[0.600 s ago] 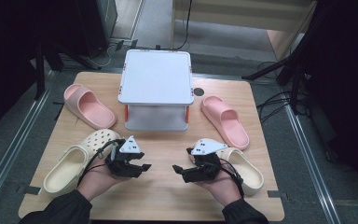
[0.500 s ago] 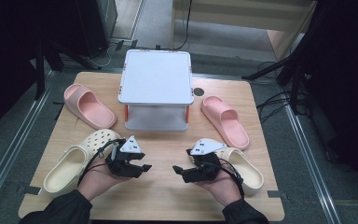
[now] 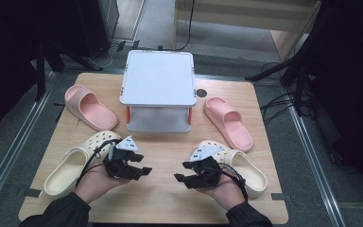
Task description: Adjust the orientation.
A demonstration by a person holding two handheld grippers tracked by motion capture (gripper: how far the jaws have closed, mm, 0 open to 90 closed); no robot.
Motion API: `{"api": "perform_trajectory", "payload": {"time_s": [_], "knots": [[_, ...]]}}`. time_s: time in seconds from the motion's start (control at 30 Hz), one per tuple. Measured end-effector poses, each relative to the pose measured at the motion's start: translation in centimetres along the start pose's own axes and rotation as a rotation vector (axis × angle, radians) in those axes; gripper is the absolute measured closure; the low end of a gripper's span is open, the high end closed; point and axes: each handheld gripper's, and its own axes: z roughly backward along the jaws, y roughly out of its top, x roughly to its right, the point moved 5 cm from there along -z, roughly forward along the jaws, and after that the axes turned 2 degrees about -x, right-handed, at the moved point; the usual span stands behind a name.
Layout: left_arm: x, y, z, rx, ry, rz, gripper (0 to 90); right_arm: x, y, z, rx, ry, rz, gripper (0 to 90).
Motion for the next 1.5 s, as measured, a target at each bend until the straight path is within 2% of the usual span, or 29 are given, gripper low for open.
{"api": "perform_trajectory", "payload": {"time_s": [0.07, 0.1, 0.13, 0.27, 0.37, 0.4, 0.47, 0.5, 0.63, 0.73, 0.87, 1.0, 1.1, 1.27, 1.5], "knots": [[-0.1, 0.1, 0.1, 0.003, 0.012, -0.017, 39.4, 0.0, 0.1, 0.1, -0.003, -0.007, 0.012, 47.7], [-0.1, 0.1, 0.2, 0.005, 0.012, -0.021, 40.2, 0.1, 0.2, 0.3, 0.004, -0.027, 0.030, 45.8], [-0.1, 0.1, 0.3, 0.009, 0.007, -0.014, 40.2, 0.1, 0.2, 0.3, 0.004, -0.027, 0.030, 45.8], [0.0, 0.1, 0.4, -0.005, -0.006, -0.032, 45.3, 0.5, 0.2, 0.6, 0.011, -0.023, -0.004, 42.6], [0.0, 0.1, 0.7, -0.009, -0.018, -0.021, 53.6, 0.6, 0.5, 1.2, 0.048, -0.032, -0.013, 48.6], [0.0, 0.1, 0.7, -0.009, -0.018, -0.021, 57.8, 0.6, 0.5, 1.2, 0.048, -0.032, -0.013, 48.6], [-0.1, 0.1, 1.0, -0.016, -0.025, -0.007, 60.3, 0.5, 0.7, 1.5, 0.067, -0.030, -0.017, 49.2], [-0.1, 0.0, 1.1, -0.013, -0.023, -0.014, 63.1, 0.6, 0.7, 1.6, 0.072, -0.030, -0.019, 49.5], [-0.3, -0.2, 1.5, -0.011, -0.011, -0.022, 62.9, 0.7, 0.5, 1.7, 0.055, -0.024, -0.029, 49.8], [-0.6, -0.3, 1.9, -0.002, -0.006, -0.006, 62.9, 0.6, 0.6, 1.6, 0.042, 0.005, -0.028, 52.1], [-0.7, -0.4, 2.2, 0.004, -0.003, -0.002, 63.0, 0.7, 0.6, 1.3, 0.023, -0.015, -0.007, 51.9], [-0.9, -0.9, 2.6, -0.022, 0.002, 0.023, 57.7, 0.8, 0.8, 1.1, 0.024, 0.001, -0.001, 52.8], [-1.0, -1.1, 2.9, -0.019, 0.010, 0.026, 57.6, 0.9, 0.9, 0.9, 0.022, 0.002, 0.008, 53.1], [-1.3, -1.6, 3.8, -0.017, 0.009, 0.040, 58.2, 1.0, 1.1, 0.3, 0.009, 0.009, 0.015, 53.4], [-2.0, -2.7, 5.6, -0.041, 0.020, 0.067, 58.5, 1.1, 1.4, -0.1, 0.002, 0.018, 0.029, 52.9]]}}
